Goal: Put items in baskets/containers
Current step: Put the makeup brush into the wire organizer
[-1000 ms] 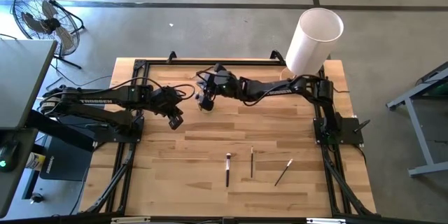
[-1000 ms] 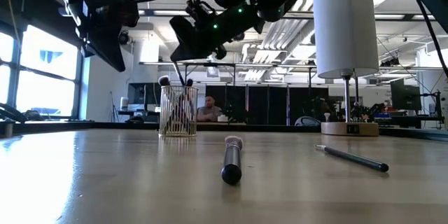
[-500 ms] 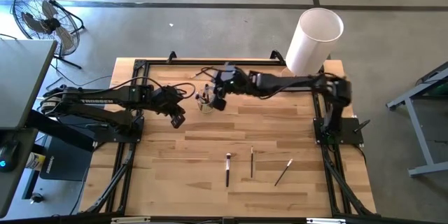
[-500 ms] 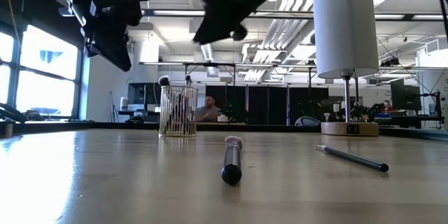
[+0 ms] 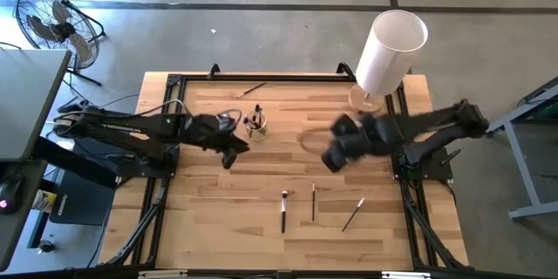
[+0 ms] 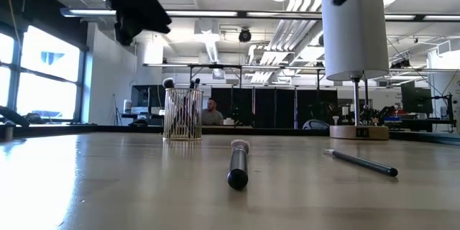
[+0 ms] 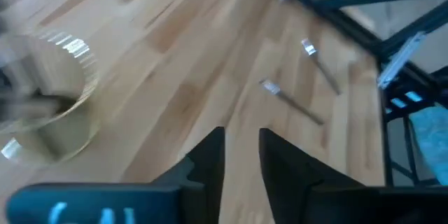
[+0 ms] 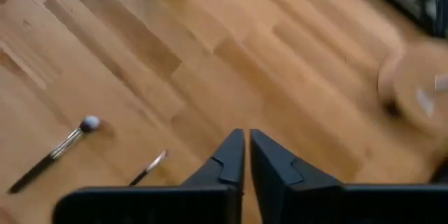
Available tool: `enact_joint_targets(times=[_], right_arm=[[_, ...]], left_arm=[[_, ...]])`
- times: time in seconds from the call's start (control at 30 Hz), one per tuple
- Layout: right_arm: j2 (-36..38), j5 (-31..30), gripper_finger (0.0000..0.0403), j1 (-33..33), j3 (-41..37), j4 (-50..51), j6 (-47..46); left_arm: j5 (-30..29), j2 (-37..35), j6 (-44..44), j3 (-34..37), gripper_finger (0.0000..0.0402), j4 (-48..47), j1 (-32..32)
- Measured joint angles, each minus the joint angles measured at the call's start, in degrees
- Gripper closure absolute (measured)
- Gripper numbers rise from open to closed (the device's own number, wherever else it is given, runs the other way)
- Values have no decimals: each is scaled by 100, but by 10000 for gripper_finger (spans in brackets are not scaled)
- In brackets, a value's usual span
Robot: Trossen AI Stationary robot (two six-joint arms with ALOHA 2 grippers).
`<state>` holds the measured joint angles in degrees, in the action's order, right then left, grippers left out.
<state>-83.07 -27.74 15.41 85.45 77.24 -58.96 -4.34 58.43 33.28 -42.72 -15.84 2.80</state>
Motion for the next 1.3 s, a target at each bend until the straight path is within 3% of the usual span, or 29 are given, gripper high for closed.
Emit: enact_joint_targets(times=[0.13, 0.27, 0.53, 0.8, 1.03, 1.3], right_arm=[[-72, -169, 391, 1128, -2, 676, -2005], [-436, -88, 395, 1893, -2, 956, -3407], [-1547, 1117, 385, 2327, -6, 1107, -5192], [-2129, 2009, 360, 2242, -62, 1106, -6129], [-2069, 2790, 330, 2092, -1117, 39, -6709], [-1769, 3010, 311, 1898, -2172, -1044, -6919]], left_arm=[[-637, 285, 2, -120, 365, 287, 631], [-678, 565, 0, -238, 395, 200, 957], [-315, 739, -218, -304, 398, -7, 1034], [218, 732, -731, -306, 397, -301, 1034], [510, 730, -1000, -308, 397, -641, 1034], [508, 730, -1402, -308, 396, -903, 1034]])
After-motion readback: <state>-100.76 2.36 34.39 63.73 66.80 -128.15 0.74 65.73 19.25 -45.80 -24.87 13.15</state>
